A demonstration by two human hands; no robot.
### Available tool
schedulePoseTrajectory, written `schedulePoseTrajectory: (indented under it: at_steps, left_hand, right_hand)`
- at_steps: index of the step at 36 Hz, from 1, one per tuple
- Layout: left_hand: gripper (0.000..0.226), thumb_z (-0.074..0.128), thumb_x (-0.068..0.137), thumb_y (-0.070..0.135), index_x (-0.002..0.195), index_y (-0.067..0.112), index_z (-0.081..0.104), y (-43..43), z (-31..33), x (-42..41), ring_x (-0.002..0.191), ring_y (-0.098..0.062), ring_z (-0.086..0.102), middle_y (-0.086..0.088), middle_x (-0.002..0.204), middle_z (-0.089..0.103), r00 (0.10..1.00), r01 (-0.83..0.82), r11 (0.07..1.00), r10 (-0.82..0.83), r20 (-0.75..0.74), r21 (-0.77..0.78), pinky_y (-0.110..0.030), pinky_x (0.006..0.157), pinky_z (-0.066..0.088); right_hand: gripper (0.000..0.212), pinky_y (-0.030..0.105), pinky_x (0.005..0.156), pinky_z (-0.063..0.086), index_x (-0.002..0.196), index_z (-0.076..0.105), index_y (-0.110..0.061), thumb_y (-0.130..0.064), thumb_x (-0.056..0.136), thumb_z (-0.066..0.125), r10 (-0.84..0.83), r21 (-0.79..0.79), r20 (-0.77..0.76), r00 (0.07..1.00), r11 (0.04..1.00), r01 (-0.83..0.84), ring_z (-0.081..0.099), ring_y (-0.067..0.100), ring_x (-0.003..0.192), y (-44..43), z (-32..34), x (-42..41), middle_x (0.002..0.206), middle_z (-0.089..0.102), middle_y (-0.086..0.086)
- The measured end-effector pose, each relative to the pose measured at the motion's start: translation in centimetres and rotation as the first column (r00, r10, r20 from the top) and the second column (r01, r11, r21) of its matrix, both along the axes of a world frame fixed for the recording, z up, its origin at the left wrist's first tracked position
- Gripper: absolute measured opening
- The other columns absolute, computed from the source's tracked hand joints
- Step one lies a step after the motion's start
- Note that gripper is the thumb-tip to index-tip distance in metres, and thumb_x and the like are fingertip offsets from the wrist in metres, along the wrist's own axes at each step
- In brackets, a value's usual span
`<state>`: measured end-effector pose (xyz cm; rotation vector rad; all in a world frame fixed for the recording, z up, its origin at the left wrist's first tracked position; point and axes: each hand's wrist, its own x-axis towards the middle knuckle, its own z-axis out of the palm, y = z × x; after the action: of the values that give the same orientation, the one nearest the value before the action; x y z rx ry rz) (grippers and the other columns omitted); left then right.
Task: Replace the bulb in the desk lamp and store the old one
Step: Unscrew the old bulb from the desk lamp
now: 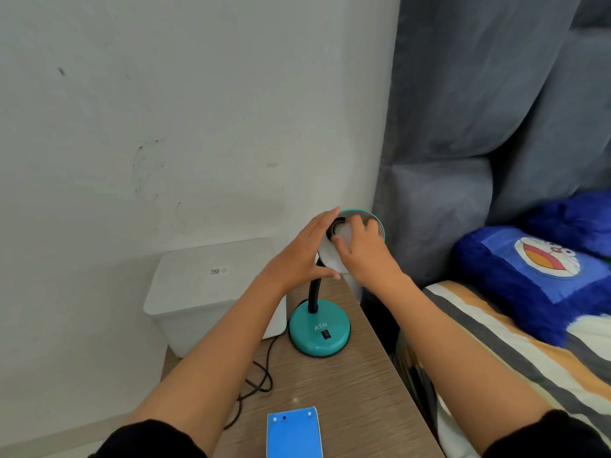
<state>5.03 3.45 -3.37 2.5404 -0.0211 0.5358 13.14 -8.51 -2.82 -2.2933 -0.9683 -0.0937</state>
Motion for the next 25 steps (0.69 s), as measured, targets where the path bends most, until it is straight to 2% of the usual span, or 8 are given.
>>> schedulePoseTrajectory:
  at_steps: [4, 8, 10, 12, 16, 21, 23, 25]
  left_hand:
    - [0.105, 0.079, 0.071, 0.018, 0.148, 0.022, 0.008, -0.1, 0.3, -0.2, 0.127, 0.008, 0.016, 0.002, 0.153, 0.019, 1.000, 0.003, 1.000, -0.003, -0.006, -0.029, -0.006, 0.107, 0.016]
    - [0.102, 0.078, 0.073, 0.018, 0.148, 0.022, 0.009, -0.3, 0.4, -0.4, 0.135, 0.001, 0.017, 0.003, 0.154, 0.017, 1.000, -0.005, 0.998, 0.005, -0.009, -0.061, -0.013, 0.109, 0.017]
    - [0.103, 0.078, 0.073, 0.017, 0.148, 0.022, 0.008, -0.3, 0.4, -0.4, 0.138, -0.004, 0.017, 0.003, 0.154, 0.017, 1.000, -0.006, 0.998, 0.005, -0.011, -0.070, -0.015, 0.110, 0.017]
    - [0.103, 0.078, 0.073, 0.016, 0.148, 0.022, 0.008, -0.3, 0.3, -0.4, 0.138, -0.004, 0.018, 0.003, 0.154, 0.017, 1.000, 0.001, 0.997, -0.001, -0.007, -0.072, -0.011, 0.108, 0.016]
    - [0.100, 0.078, 0.074, 0.020, 0.148, 0.018, 0.010, -0.1, 0.0, -0.3, 0.133, 0.002, 0.019, 0.000, 0.152, 0.020, 1.000, 0.007, 0.998, -0.006, 0.020, -0.062, 0.004, 0.102, 0.014]
    - [0.103, 0.078, 0.072, 0.017, 0.148, 0.019, 0.009, 0.0, 0.0, -0.3, 0.134, 0.002, 0.017, 0.001, 0.153, 0.018, 1.000, 0.004, 0.998, -0.003, 0.013, -0.067, 0.004, 0.101, 0.013]
    - [0.106, 0.080, 0.071, 0.017, 0.148, 0.020, 0.008, 0.0, 0.1, -0.3, 0.133, 0.003, 0.017, 0.001, 0.153, 0.018, 1.000, 0.005, 0.998, -0.005, 0.006, -0.060, 0.002, 0.102, 0.013]
    - [0.107, 0.081, 0.069, 0.017, 0.148, 0.020, 0.007, 0.1, 0.1, -0.3, 0.131, 0.005, 0.015, 0.001, 0.154, 0.018, 1.000, 0.009, 0.998, -0.008, 0.005, -0.059, -0.001, 0.104, 0.013]
  right_hand:
    - [0.060, 0.040, 0.100, 0.036, 0.137, 0.033, -0.016, -0.018, 0.083, 0.059, 0.017, -0.083, 0.280, 0.960, 0.997, 0.006, 0.035, 0.035, 0.113, 0.2, -0.6, -0.5, 0.137, 0.031, 0.011]
    - [0.055, 0.045, 0.104, 0.035, 0.137, 0.029, -0.015, -0.038, 0.091, 0.050, -0.041, 0.161, 0.023, 0.999, 0.986, 0.037, 0.032, 0.033, 0.122, 0.6, -1.4, -0.6, 0.134, 0.029, 0.014]
    - [0.053, 0.046, 0.100, 0.040, 0.135, 0.029, -0.012, -0.040, 0.094, 0.045, -0.043, 0.209, -0.093, 0.995, 0.976, 0.061, 0.037, 0.035, 0.121, 0.8, -1.3, -0.7, 0.130, 0.032, 0.017]
    - [0.050, 0.043, 0.097, 0.038, 0.136, 0.030, -0.010, -0.032, 0.094, 0.048, -0.036, 0.145, -0.028, 0.999, 0.989, 0.039, 0.039, 0.037, 0.116, 0.9, -1.0, -0.8, 0.129, 0.034, 0.020]
    - [0.062, 0.036, 0.096, 0.033, 0.138, 0.032, -0.016, -0.018, 0.082, 0.057, 0.003, 0.035, 0.257, 0.966, 0.999, -0.012, 0.037, 0.033, 0.112, 0.9, -1.4, -0.4, 0.132, 0.040, 0.010]
    - [0.053, 0.044, 0.103, 0.037, 0.137, 0.031, -0.015, -0.041, 0.094, 0.042, -0.056, 0.162, 0.038, 0.998, 0.985, 0.049, 0.034, 0.026, 0.114, 1.2, -1.5, -0.4, 0.131, 0.035, 0.013]
    - [0.046, 0.046, 0.100, 0.039, 0.135, 0.034, -0.012, -0.035, 0.096, 0.041, 0.004, 0.140, -0.013, 1.000, 0.990, -0.003, 0.037, 0.027, 0.113, 1.2, -1.1, -0.2, 0.130, 0.037, 0.015]
    - [0.045, 0.043, 0.101, 0.035, 0.135, 0.034, -0.013, -0.027, 0.094, 0.047, 0.034, 0.100, 0.036, 0.999, 0.994, -0.038, 0.037, 0.032, 0.117, 1.1, -0.8, 0.0, 0.131, 0.038, 0.013]
